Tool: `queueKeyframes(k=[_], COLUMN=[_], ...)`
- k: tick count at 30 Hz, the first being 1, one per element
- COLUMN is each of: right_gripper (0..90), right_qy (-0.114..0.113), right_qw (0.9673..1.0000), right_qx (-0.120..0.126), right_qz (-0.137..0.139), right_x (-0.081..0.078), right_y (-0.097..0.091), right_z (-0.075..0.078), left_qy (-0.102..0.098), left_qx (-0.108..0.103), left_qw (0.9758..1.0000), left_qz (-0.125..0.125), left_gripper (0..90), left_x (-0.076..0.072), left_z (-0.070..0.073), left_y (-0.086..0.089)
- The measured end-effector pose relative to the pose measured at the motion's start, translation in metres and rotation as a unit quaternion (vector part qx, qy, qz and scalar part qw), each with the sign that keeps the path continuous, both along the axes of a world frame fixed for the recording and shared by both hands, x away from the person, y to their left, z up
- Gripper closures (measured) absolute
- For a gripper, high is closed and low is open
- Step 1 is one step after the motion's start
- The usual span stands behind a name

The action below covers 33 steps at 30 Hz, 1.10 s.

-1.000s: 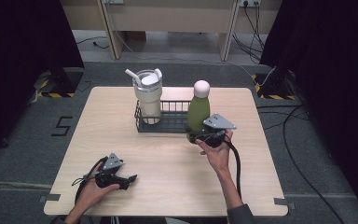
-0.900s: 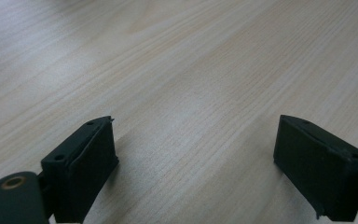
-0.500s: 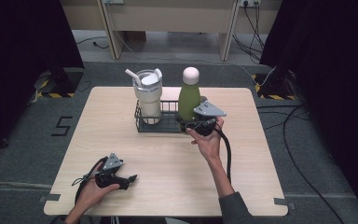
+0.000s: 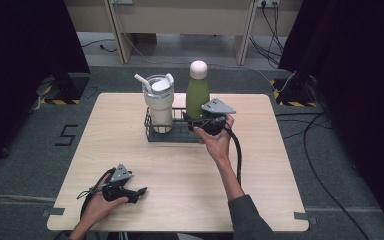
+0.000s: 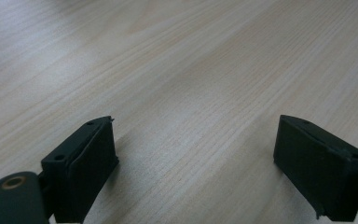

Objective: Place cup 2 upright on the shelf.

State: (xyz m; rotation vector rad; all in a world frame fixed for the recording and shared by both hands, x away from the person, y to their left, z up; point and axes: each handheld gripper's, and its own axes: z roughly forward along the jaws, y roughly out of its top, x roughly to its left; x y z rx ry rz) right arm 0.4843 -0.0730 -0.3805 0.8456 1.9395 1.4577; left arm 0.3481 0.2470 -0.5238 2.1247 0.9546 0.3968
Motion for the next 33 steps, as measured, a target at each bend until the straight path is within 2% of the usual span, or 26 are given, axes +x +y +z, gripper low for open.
queueKeyframes(k=[9, 13, 22, 31, 33], right_gripper=[20.8, 20.8, 20.8, 20.8, 20.8], right_qy=[0.002, 0.006, 0.010, 0.017, 0.017], right_qw=[0.9999, 0.9999, 0.9997, 0.9994, 0.9992], right_qx=[-0.008, 0.004, -0.004, 0.002, -0.005], right_qz=[-0.010, -0.008, -0.020, -0.031, -0.035], right_x=[0.015, 0.023, 0.034, 0.048, 0.050], right_y=[0.008, 0.012, 0.015, 0.018, 0.019], right_z=[0.001, 0.001, 0.000, -0.011, -0.014], left_qy=[0.000, 0.000, 0.000, 0.000, 0.000], left_qx=[0.000, 0.000, 0.000, 0.000, 0.000], left_qw=[1.0000, 1.0000, 1.0000, 1.0000, 1.0000], left_qz=[0.000, 0.000, 0.000, 0.000, 0.000], left_gripper=[11.9, 11.9, 11.9, 12.0, 11.9], left_x=[0.000, 0.000, 0.000, 0.000, 0.000], left_z=[0.000, 0.000, 0.000, 0.000, 0.000], left_y=[0.000, 0.000, 0.000, 0.000, 0.000])
